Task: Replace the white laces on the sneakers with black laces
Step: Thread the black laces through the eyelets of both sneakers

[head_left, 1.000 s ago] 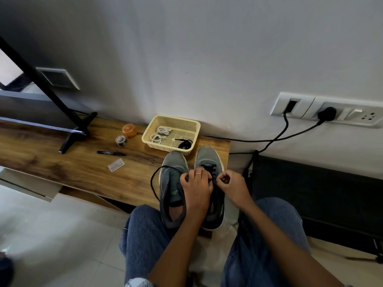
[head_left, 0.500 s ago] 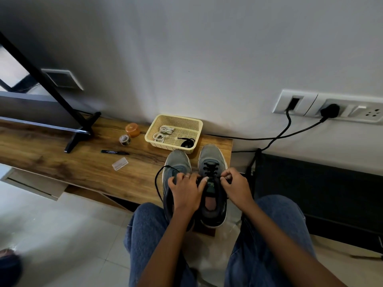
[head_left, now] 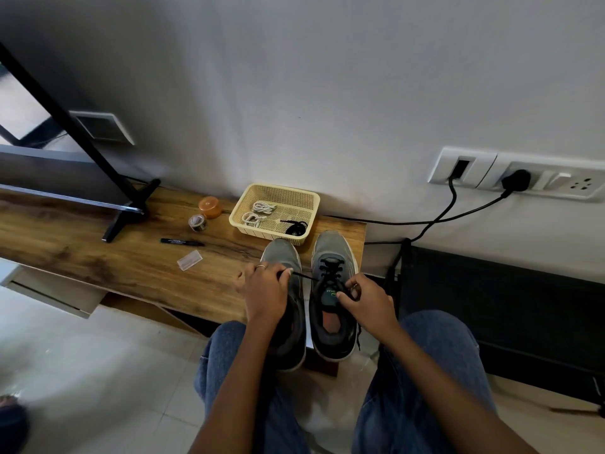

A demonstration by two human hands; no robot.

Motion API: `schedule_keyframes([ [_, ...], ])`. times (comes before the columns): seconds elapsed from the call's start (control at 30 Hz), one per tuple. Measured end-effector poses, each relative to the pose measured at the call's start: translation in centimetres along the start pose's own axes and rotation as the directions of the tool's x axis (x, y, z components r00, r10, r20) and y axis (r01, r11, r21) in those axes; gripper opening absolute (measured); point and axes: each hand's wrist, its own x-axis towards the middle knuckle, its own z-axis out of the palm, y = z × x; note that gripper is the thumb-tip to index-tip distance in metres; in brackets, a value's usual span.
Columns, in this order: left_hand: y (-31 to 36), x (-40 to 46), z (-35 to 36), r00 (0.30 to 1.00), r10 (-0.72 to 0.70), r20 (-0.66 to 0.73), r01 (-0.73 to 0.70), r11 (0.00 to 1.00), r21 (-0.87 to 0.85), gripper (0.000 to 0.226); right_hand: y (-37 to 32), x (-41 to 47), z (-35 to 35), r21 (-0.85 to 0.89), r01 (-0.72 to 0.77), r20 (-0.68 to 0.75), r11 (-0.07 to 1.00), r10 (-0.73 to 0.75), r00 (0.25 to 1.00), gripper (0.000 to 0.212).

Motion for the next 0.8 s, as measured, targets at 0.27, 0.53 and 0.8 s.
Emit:
schedule_keyframes([
  [0.27,-0.5,0.2,-2.1,0.977,-0.206,-0.055,0.195,0.967,-0.164,0.029,1.2,0.2,0.4,0.215,-0.090,0.059,0.973,0.079,0.995,0.026],
  [0.53,-0.7,-0.2,-4.2,0.968,-0.249,-0.042,0.174,0.777,-0.605,0.031,1.0,0.1,-0.2,0.370,-0.174,0.172,0.913,0.116,0.978,0.025],
  [0.8,1.9,-1.6,-8.4,0.947,-0.300,-0.113,0.059,0.511,-0.858,0.023,0.8,-0.2,-0.9,0.333,-0.150,0.173,0.931,0.097,0.980,0.018],
])
